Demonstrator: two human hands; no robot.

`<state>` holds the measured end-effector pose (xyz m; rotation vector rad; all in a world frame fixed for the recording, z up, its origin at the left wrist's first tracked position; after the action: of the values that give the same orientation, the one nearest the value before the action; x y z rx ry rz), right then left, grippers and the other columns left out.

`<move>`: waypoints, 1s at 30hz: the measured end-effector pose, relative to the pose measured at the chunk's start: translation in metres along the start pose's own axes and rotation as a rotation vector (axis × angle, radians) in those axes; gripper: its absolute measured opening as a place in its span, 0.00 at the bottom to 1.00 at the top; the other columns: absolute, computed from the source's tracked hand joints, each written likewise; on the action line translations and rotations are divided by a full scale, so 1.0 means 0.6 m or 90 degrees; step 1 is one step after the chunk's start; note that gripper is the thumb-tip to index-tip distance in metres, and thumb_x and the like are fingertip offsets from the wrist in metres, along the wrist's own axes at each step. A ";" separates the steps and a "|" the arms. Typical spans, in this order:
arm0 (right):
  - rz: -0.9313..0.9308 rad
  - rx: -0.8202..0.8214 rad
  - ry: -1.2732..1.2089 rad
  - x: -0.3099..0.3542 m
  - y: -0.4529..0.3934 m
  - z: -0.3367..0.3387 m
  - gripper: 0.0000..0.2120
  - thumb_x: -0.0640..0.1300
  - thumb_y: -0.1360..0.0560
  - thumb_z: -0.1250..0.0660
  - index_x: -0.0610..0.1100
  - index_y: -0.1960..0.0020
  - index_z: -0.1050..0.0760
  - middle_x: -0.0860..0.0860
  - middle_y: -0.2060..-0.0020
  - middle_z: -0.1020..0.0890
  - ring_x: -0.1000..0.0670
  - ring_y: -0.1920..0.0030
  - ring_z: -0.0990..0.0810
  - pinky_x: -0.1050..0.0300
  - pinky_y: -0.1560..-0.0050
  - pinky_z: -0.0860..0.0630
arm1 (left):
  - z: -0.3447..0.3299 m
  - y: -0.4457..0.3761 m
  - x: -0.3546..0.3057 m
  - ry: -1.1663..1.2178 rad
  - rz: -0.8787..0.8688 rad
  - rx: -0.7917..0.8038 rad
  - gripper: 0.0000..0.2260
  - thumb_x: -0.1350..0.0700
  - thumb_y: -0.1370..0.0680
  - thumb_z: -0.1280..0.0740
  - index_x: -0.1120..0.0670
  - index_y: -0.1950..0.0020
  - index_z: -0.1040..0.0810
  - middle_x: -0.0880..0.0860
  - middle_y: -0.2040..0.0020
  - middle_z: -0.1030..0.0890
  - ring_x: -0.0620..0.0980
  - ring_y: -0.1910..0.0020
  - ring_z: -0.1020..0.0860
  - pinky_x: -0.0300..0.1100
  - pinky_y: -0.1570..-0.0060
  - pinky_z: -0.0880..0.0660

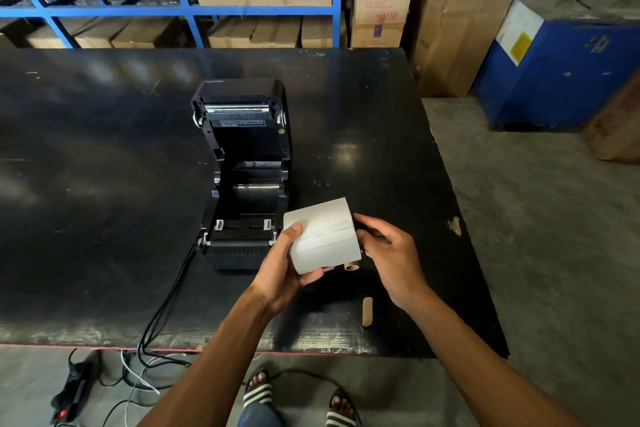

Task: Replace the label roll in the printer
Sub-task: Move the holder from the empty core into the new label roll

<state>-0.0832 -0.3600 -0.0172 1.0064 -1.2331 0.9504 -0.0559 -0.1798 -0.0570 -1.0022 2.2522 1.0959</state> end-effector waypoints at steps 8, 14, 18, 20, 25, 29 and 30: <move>-0.081 -0.019 -0.075 -0.012 0.003 -0.003 0.10 0.47 0.20 0.37 0.59 0.50 0.19 0.60 0.52 0.15 0.57 0.47 0.18 0.65 0.58 0.21 | -0.002 -0.008 0.000 -0.079 -0.024 -0.018 0.25 0.40 0.31 0.27 0.46 0.36 0.23 0.58 0.41 0.18 0.63 0.42 0.18 0.45 0.64 0.18; -0.196 -0.109 -0.258 -0.036 0.011 -0.006 0.21 0.64 0.33 0.32 0.51 0.47 0.24 0.48 0.48 0.19 0.49 0.47 0.19 0.51 0.60 0.19 | -0.053 -0.009 -0.019 -0.276 -0.116 -0.025 0.21 0.40 0.30 0.28 0.37 0.38 0.25 0.52 0.41 0.20 0.52 0.46 0.18 0.46 0.59 0.18; -0.250 -0.149 -0.343 -0.056 0.007 0.020 0.19 0.56 0.31 0.26 0.49 0.45 0.24 0.44 0.45 0.19 0.43 0.44 0.20 0.43 0.57 0.17 | -0.093 -0.013 -0.023 -0.374 -0.134 -0.010 0.21 0.38 0.30 0.27 0.35 0.39 0.27 0.51 0.42 0.20 0.47 0.52 0.14 0.47 0.62 0.17; -0.278 -0.128 -0.412 -0.068 0.004 0.033 0.22 0.56 0.32 0.25 0.48 0.42 0.24 0.42 0.41 0.22 0.39 0.40 0.22 0.36 0.49 0.19 | -0.103 -0.014 -0.027 -0.399 -0.105 0.029 0.21 0.30 0.28 0.35 0.31 0.37 0.28 0.48 0.41 0.20 0.47 0.50 0.15 0.45 0.60 0.17; -0.258 -0.079 -0.618 -0.075 -0.007 0.063 0.22 0.55 0.29 0.26 0.50 0.38 0.24 0.40 0.35 0.27 0.34 0.37 0.25 0.32 0.47 0.22 | -0.058 -0.058 -0.047 -0.357 -0.123 -0.101 0.23 0.37 0.18 0.47 0.40 0.24 0.38 0.52 0.46 0.17 0.53 0.51 0.15 0.46 0.56 0.19; -0.230 -0.093 -0.648 -0.064 -0.014 0.091 0.25 0.56 0.28 0.28 0.49 0.34 0.28 0.39 0.34 0.28 0.34 0.38 0.23 0.33 0.45 0.22 | -0.027 -0.097 -0.023 -0.717 -0.106 -0.288 0.23 0.55 0.20 0.37 0.53 0.25 0.35 0.59 0.38 0.23 0.59 0.43 0.21 0.52 0.42 0.22; -0.219 -0.093 -0.645 -0.059 -0.016 0.097 0.26 0.57 0.27 0.28 0.48 0.33 0.28 0.39 0.34 0.28 0.34 0.38 0.23 0.33 0.44 0.23 | -0.029 -0.105 -0.008 -0.809 -0.085 -0.293 0.25 0.54 0.21 0.36 0.54 0.25 0.37 0.61 0.34 0.27 0.61 0.39 0.24 0.52 0.39 0.26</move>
<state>-0.0943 -0.4197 -0.0502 1.5900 -1.8161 0.0184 -0.0059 -0.2184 -0.0741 -0.3384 0.9225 1.5811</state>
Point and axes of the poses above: each hand's wrist, its own y-axis away from the middle knuckle, its own z-axis out of the back of the hand, x = y × z, the point moved 7 cm from there along -y, towards the middle knuckle
